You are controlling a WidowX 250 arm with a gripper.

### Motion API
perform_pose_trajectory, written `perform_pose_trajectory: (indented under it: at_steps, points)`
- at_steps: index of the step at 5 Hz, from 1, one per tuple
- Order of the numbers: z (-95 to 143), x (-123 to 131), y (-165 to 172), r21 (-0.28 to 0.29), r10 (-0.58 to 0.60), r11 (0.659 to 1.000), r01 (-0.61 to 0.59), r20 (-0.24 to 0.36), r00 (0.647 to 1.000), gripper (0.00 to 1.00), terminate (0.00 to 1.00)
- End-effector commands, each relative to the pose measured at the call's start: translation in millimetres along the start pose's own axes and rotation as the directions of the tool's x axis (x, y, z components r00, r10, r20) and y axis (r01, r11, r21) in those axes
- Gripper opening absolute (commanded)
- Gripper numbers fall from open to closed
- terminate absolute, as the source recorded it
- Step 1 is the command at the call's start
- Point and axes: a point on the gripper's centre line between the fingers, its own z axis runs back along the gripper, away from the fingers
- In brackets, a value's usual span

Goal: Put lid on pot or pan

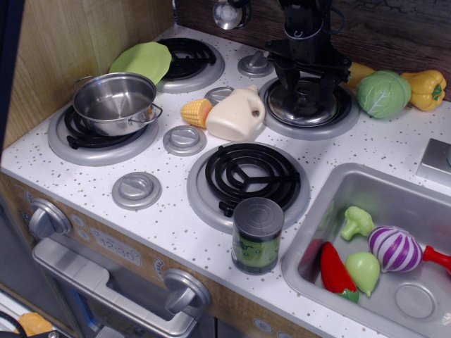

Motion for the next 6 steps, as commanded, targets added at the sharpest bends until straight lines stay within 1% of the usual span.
perform_pose_trajectory:
  at_steps: [1,2,3,4,5,6]
  points:
    - [14,17,2,-0.001,-0.001,1.0,0.001,0.051,0.999,0.0,0.0]
    - [14,16,2,0.0,0.003,1.0,-0.003,0.049,0.999,0.0,0.0]
    - [21,16,1,0.018,0.007,1.0,-0.007,0.038,0.999,0.0,0.0]
    - [43,15,-1,0.066,0.021,0.998,-0.021,0.009,1.0,0.0,0.0]
    - [70,12,-2,0.133,0.038,0.99,-0.036,-0.015,0.999,0.0,0.0]
    - [99,3,7,0.212,0.058,0.976,-0.051,-0.031,0.998,0.0,0.0]
